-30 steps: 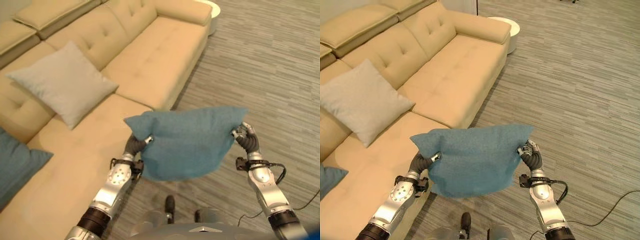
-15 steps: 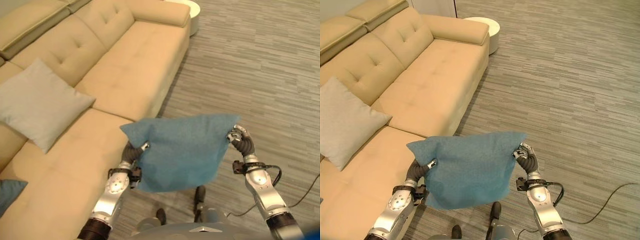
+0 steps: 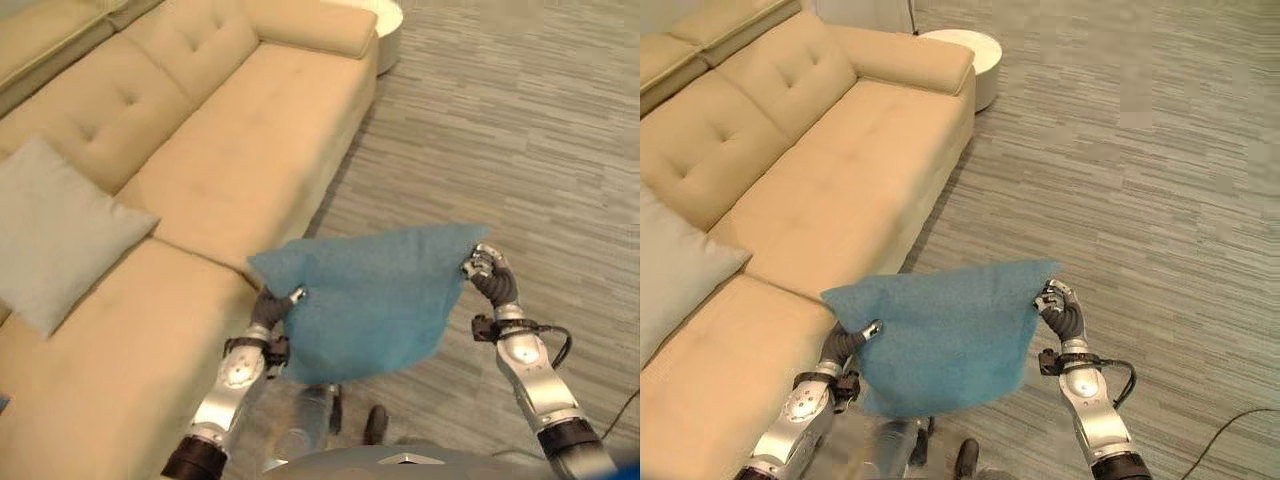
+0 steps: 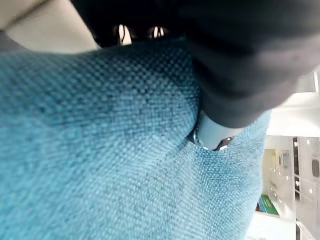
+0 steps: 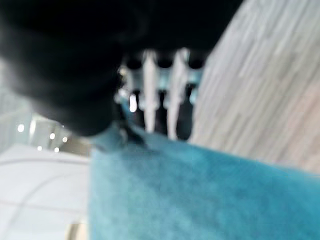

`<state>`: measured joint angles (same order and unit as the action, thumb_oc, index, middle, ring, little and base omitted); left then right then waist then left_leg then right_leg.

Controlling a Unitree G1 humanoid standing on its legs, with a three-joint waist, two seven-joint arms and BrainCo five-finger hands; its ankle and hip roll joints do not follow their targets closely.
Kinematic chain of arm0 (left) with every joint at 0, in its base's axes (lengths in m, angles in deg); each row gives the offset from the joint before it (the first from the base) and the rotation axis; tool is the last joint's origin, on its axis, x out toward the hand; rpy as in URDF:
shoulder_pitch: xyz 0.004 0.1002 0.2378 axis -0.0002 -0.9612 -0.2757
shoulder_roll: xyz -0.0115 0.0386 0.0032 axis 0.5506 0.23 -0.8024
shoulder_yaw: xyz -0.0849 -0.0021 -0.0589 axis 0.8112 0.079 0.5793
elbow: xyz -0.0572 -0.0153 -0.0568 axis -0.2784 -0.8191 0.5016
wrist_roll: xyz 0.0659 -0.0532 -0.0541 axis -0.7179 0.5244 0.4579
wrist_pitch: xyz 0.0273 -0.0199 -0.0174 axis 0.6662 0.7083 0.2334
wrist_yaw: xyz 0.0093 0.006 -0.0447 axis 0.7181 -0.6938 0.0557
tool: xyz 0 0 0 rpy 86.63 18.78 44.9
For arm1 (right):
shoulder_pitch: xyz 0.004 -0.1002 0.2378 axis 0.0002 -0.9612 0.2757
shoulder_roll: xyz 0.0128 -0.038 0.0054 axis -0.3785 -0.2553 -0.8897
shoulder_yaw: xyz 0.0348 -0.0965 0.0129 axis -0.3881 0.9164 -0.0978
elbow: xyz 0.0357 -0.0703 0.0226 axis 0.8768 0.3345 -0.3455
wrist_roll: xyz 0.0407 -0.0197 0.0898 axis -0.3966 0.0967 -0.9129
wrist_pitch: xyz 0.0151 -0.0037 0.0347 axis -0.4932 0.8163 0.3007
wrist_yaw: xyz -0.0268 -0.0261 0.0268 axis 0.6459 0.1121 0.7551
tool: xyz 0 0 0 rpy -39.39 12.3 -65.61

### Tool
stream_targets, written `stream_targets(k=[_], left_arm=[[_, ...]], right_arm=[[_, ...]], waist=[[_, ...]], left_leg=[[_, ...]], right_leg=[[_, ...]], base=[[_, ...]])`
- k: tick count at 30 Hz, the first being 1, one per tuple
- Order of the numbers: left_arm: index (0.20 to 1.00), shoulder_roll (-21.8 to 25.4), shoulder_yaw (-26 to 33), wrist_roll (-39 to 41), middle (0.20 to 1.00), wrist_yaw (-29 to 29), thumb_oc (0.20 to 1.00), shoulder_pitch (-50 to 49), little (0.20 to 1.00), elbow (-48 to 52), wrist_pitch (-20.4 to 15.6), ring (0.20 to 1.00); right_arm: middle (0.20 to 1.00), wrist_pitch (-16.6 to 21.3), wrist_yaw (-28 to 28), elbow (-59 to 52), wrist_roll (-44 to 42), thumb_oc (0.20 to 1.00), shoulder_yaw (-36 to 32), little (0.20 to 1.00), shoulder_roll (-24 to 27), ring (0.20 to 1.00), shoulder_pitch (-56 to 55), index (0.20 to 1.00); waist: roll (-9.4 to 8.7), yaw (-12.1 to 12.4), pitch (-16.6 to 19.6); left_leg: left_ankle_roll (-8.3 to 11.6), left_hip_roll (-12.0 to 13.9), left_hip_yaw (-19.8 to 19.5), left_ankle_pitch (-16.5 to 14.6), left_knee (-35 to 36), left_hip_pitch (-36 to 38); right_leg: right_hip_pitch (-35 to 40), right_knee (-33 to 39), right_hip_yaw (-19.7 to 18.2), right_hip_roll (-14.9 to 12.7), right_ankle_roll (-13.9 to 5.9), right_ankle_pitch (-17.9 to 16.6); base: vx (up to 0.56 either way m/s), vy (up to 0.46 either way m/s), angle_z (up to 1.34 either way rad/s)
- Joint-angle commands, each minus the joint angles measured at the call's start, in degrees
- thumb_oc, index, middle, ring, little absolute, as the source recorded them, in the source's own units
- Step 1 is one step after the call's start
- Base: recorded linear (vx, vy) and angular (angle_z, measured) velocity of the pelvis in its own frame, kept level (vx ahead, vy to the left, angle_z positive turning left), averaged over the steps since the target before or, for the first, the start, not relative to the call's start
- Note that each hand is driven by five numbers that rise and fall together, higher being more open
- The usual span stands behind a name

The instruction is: Pick up all the scattered cushions and arrange them neatly on the sofa.

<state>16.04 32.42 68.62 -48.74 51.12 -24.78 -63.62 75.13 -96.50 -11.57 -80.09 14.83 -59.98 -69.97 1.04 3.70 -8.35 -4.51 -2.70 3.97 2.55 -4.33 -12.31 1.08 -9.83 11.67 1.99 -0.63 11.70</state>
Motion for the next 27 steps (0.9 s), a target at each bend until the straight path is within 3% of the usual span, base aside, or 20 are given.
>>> stream_targets(k=[1, 3, 5, 6, 7, 8, 10, 12, 13, 15, 16, 18, 19, 20, 23, 25, 27], left_arm=[[0.2, 2.4, 0.3, 1.0, 0.2, -1.1, 0.2, 5.3, 0.2, 6.9, -5.4, 0.2], [0.2, 2.6, 0.7, 0.9, 0.2, -0.9, 0.2, 5.3, 0.2, 7.3, -5.5, 0.2], [0.2, 2.6, 1.1, 1.0, 0.2, -1.6, 0.2, 4.7, 0.2, 7.8, -5.8, 0.2], [0.2, 2.4, 1.3, 1.0, 0.2, -1.6, 0.2, 4.6, 0.2, 7.7, -5.8, 0.2], [0.2, 2.3, 1.3, 1.0, 0.2, -1.6, 0.2, 4.6, 0.2, 7.7, -5.8, 0.2], [0.2, 2.1, 1.5, 1.0, 0.2, -1.6, 0.2, 5.0, 0.2, 7.2, -6.2, 0.2], [0.2, 1.9, 1.4, 0.3, 0.2, -2.1, 0.2, 4.9, 0.2, 6.9, -6.6, 0.2], [0.2, 1.0, 0.6, 1.1, 0.2, -2.5, 0.2, 5.1, 0.2, 6.7, -6.7, 0.2], [0.2, 0.7, -0.2, 1.5, 0.2, -2.4, 0.2, 5.9, 0.2, 6.3, -6.6, 0.2], [0.2, 0.6, -0.8, 1.7, 0.2, -1.9, 0.2, 6.7, 0.2, 5.8, -6.6, 0.2], [0.2, 0.4, -1.2, 2.0, 0.2, -1.7, 0.2, 7.2, 0.2, 5.8, -6.4, 0.2], [0.2, 0.1, -1.6, 1.6, 0.2, -1.9, 0.2, 7.6, 0.2, 5.0, -6.3, 0.2], [0.2, 0.0, -2.0, 1.4, 0.2, -1.9, 0.2, 8.2, 0.2, 4.7, -6.2, 0.2], [0.2, 0.1, -1.7, 1.4, 0.2, -1.7, 0.2, 7.8, 0.2, 5.1, -6.4, 0.2], [0.2, 0.8, -1.0, 1.4, 0.2, -2.0, 0.2, 6.0, 0.2, 6.0, -5.9, 0.2], [0.2, 2.2, 0.3, 1.4, 0.2, -2.3, 0.2, 5.2, 0.2, 6.9, -5.6, 0.2], [0.2, 2.6, 0.6, 1.4, 0.2, -2.2, 0.2, 5.1, 0.2, 7.1, -5.7, 0.2]], right_arm=[[0.2, 4.7, 2.0, -4.7, 0.5, 0.2, 0.0, 0.2, -1.4, 0.2, 4.2, 0.2], [0.2, 4.6, 2.5, -4.7, 0.4, 0.2, 0.3, 0.2, -1.8, 0.2, 4.0, 0.2], [0.2, 4.6, 3.1, -4.7, 0.2, 0.2, 0.3, 0.2, -1.7, 0.2, 3.9, 0.2], [0.2, 4.7, 3.1, -4.6, -0.2, 0.2, 0.4, 0.2, -1.5, 0.2, 3.9, 0.2], [0.2, 4.7, 3.1, -4.6, -0.2, 0.2, 0.4, 0.2, -1.5, 0.2, 3.9, 0.2], [0.2, 4.7, 3.0, -4.3, -0.3, 0.2, 0.7, 0.2, -1.3, 0.2, 4.1, 0.2], [0.2, 4.7, 3.4, -4.7, 0.2, 0.2, 0.6, 0.2, -1.2, 0.2, 3.7, 0.2], [0.2, 5.1, 3.1, -4.9, 0.0, 0.2, -0.2, 0.2, -1.0, 0.2, 2.6, 0.2], [0.2, 5.5, 2.4, -5.0, -0.6, 0.2, -0.8, 0.2, -0.6, 0.2, 2.2, 0.2], [0.2, 5.7, 1.4, -5.0, -1.2, 0.2, -1.3, 0.2, 0.5, 0.2, 2.3, 0.2], [0.2, 5.4, 0.7, -5.0, -1.2, 0.2, -1.6, 0.2, 1.0, 0.2, 2.8, 0.2], [0.2, 5.6, 0.4, -5.4, -1.2, 0.2, -2.5, 0.2, 1.5, 0.2, 2.9, 0.2], [0.2, 5.4, -0.6, -5.1, -1.2, 0.2, -3.2, 0.2, 1.4, 0.2, 2.8, 0.2], [0.2, 5.0, -0.9, -4.9, -1.1, 0.2, -2.9, 0.2, 0.9, 0.2, 3.2, 0.2], [0.2, 4.7, 0.3, -5.2, -0.1, 0.2, -2.1, 0.2, -0.2, 0.2, 2.8, 0.2], [0.2, 4.5, 1.6, -4.7, 0.4, 0.2, -1.5, 0.2, -1.6, 0.2, 4.0, 0.2], [0.2, 4.4, 1.7, -4.6, 0.4, 0.2, -1.2, 0.2, -1.7, 0.2, 4.3, 0.2]], waist=[[-2.32, 0.5, 2.8], [-1.64, -0.1, 2.7], [-1.32, -1.2, 2.8], [-1.92, -2.1, 2.6], [-1.65, -2.1, 2.5], [-2.06, -2.7, 2.4], [-2.65, -2.9, 3.1], [-2.85, -3.4, 4.9], [-3.04, -3.9, 4.8], [-3.83, -4.0, 3.8], [-4.46, -3.4, 2.8], [-4.76, -3.4, 3.2], [-4.47, -3.1, 3.1], [-4.35, -2.2, 2.7], [-4.5, -1.6, 4.5], [-4.29, -0.1, 4.3], [-4.25, -0.2, 4.2]], left_leg=[[0.44, -0.6, -1.3, -7.4, -4.3, 2.2], [0.12, -0.4, -1.4, -8.5, -3.8, 4.2], [0.51, -0.3, -2.0, -9.9, -2.0, 7.6], [1.15, -0.9, -2.9, -11.1, -1.7, 9.7], [1.2, -0.6, -3.0, -11.3, -1.6, 10.0], [1.98, -0.9, -4.1, -12.2, -1.1, 11.8], [2.35, -1.1, -4.7, -13.5, -0.7, 13.0], [4.61, 1.0, -5.0, -14.1, -1.7, 14.2], [6.34, 2.6, -4.8, -12.6, -6.7, 12.2], [7.31, 3.6, -5.0, -9.5, -18.8, 5.8], [6.21, 3.2, -3.6, -10.1, -20.8, 1.3], [5.29, 2.8, 0.0, -11.7, -15.6, 0.0], [5.35, 3.2, 4.4, -7.9, -12.0, -3.6], [5.63, 3.7, 5.6, -7.0, -11.8, -4.2], [3.97, 2.1, 4.4, -7.7, -6.4, 0.4], [1.52, 1.7, 5.2, -10.8, -6.4, 3.9], [0.96, 1.6, 5.1, -11.1, -6.6, 3.9]], right_leg=[[-8.1, -15.6, -3.4, -7.5, -7.46, -11.6], [-11.6, -17.3, -2.7, -8.2, -6.89, -10.9], [-14.4, -9.9, -2.3, -7.6, -5.55, -9.7], [-16.5, -1.5, -3.4, -7.5, -5.79, -12.0], [-15.9, -0.8, -3.3, -7.2, -5.78, -12.2], [-17.4, 4.5, -4.6, -7.3, -6.93, -14.7], [-15.4, 7.2, -4.8, -7.5, -6.93, -16.1], [-12.5, 7.7, -4.7, -6.2, -5.42, -15.7], [-10.6, 8.0, -4.0, -5.7, -4.46, -14.8], [-8.0, 8.8, -2.8, -5.3, -2.4, -13.4], [-6.4, 9.2, -1.7, -5.7, -1.95, -12.3], [-5.1, 9.7, -0.2, -6.1, -2.39, -11.3], [-3.3, 10.0, 0.7, -5.6, -2.44, -10.0], [-2.1, 9.5, 0.7, -5.2, -2.33, -8.9], [-1.3, 6.7, 0.5, -5.9, -3.54, -7.4], [-4.1, -3.6, 0.2, -8.8, -5.84, -7.2], [-5.3, -6.1, 0.0, -9.4, -6.56, -8.0]], base=[[0.12, 0.093, -0.27], [0.32, 0.073, 0.42], [0.47, -0.058, 0.04], [0.32, -0.091, -0.04], [0.44, -0.169, 0.12], [0.32, -0.152, 0.37], [0.38, -0.201, 0.56], [0.45, -0.342, 1.04], [0.33, -0.351, 0.96], [0.19, -0.277, 0.57], [0.15, -0.177, 0.52], [0.22, -0.043, 0.32], [0.33, 0.065, 0.35], [0.37, 0.14, 0.53], [0.36, 0.225, -0.36], [0.21, 0.261, -0.63], [0.07, 0.107, -0.19]])
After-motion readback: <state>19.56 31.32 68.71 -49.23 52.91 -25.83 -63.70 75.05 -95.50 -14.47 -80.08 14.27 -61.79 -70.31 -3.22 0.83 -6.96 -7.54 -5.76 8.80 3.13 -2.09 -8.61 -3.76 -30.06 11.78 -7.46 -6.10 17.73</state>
